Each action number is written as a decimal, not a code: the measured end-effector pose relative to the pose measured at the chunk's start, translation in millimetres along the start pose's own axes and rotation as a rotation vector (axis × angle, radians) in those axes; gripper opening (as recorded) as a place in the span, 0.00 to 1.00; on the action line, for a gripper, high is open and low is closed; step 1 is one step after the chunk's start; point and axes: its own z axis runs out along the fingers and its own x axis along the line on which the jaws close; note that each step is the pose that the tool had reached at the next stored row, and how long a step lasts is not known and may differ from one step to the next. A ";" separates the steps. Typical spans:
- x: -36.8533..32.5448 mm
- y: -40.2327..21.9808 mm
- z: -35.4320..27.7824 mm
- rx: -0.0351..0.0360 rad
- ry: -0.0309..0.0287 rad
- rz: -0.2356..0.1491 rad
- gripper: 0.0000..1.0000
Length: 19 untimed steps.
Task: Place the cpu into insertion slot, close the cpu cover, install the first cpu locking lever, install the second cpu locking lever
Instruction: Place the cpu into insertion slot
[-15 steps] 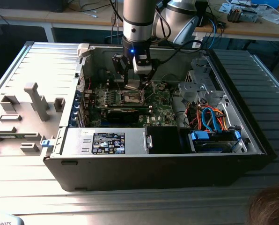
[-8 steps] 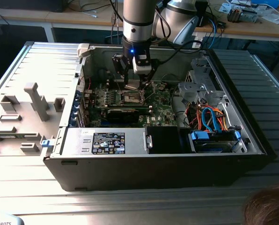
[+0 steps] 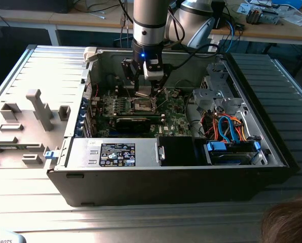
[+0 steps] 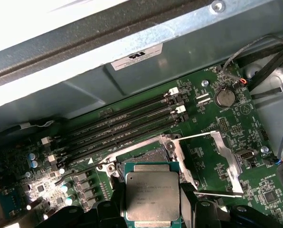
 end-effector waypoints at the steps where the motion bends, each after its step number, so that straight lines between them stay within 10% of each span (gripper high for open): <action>1: 0.0 0.0 0.0 0.0001 0.0000 0.001 0.55; 19: 0.0 0.0 0.5 0.0016 -0.0014 0.024 0.55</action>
